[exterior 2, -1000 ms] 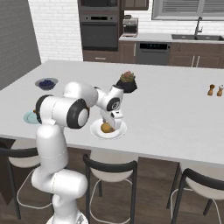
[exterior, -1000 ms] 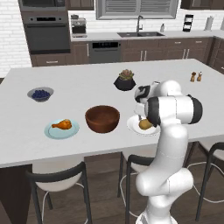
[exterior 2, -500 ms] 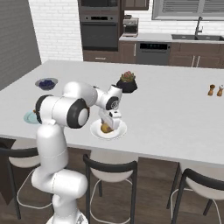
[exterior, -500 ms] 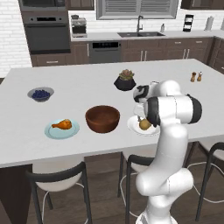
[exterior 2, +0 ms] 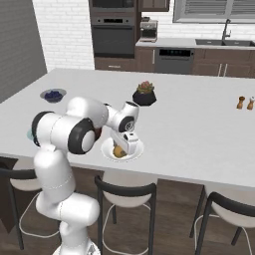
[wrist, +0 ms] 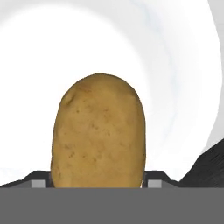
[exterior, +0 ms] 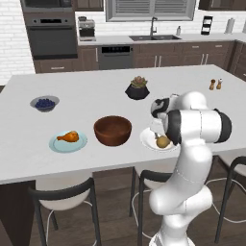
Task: Pick the chicken drumstick and potato from their plates and place them in the bowl. Then put the bowl in the fridge.
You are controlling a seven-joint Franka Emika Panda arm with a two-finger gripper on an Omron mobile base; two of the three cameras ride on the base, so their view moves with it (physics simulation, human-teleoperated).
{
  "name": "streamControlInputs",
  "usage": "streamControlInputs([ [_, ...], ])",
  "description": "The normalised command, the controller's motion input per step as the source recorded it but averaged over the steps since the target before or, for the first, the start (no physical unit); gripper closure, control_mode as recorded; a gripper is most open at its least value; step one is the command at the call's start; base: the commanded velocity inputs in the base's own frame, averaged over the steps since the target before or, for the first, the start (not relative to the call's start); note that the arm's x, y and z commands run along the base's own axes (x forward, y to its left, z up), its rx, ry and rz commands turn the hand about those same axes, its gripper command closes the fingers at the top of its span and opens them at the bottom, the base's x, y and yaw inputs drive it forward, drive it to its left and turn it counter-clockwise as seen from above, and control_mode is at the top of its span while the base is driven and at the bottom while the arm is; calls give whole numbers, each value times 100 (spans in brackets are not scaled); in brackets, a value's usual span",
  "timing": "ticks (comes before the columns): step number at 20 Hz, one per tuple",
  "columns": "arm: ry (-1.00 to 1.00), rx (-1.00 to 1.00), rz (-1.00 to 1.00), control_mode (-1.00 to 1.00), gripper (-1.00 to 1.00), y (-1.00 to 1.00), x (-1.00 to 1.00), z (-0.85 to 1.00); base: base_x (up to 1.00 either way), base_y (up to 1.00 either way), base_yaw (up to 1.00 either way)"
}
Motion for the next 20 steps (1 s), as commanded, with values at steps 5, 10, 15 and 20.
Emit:
streamControlInputs([
  [5,-16,0,5,-100,100,-8,-34,6,0,0,0],
  [10,-17,0,1,-100,100,10,-44,79,0,0,0],
  [15,-8,-2,8,-100,100,39,-36,100,0,0,0],
  [20,-5,-6,13,-100,100,57,-8,85,0,0,0],
])
